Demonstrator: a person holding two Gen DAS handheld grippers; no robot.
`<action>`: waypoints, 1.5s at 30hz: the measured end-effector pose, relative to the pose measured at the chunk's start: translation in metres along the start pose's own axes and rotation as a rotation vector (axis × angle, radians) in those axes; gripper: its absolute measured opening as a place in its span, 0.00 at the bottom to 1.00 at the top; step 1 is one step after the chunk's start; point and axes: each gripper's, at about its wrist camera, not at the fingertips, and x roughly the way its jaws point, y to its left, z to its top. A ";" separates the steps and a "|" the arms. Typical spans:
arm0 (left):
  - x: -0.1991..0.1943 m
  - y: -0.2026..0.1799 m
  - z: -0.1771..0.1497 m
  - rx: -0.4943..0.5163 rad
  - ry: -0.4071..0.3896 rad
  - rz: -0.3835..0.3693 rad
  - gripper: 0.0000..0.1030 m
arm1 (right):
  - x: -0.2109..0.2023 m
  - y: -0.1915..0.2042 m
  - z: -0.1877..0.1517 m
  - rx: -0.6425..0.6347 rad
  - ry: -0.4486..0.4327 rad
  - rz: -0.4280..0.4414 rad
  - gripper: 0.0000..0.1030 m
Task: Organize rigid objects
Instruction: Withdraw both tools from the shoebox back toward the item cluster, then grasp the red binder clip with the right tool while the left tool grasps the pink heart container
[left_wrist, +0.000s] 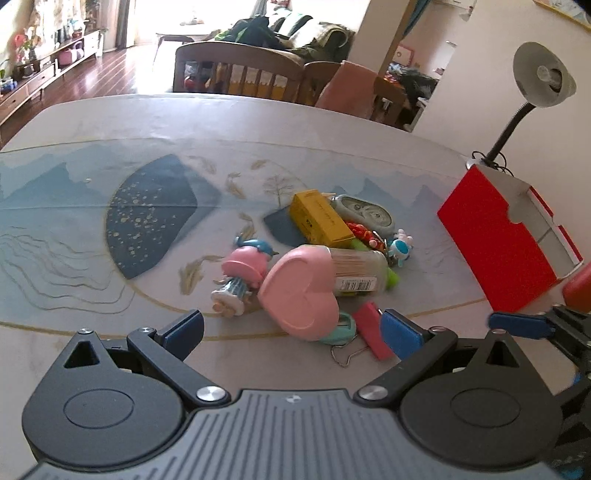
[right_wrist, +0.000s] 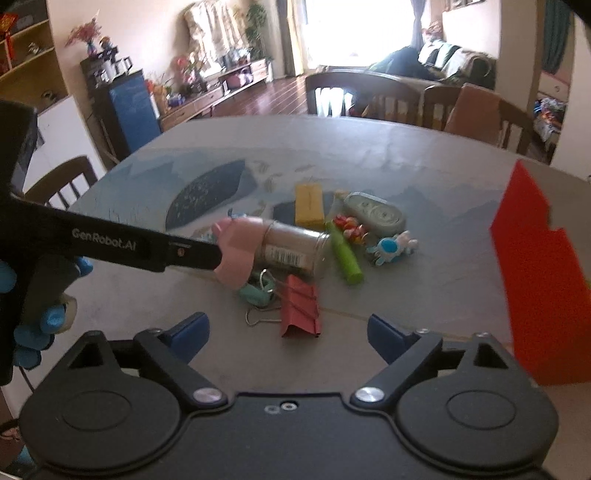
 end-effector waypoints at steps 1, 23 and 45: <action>0.002 0.000 0.000 0.004 -0.005 -0.003 0.99 | 0.005 -0.001 0.000 -0.011 0.008 0.004 0.89; 0.052 -0.015 0.009 0.104 0.003 0.013 0.69 | 0.068 -0.016 0.005 -0.098 0.103 0.079 0.61; 0.053 -0.010 0.008 0.047 0.004 0.019 0.61 | 0.067 -0.013 0.007 -0.076 0.085 -0.002 0.30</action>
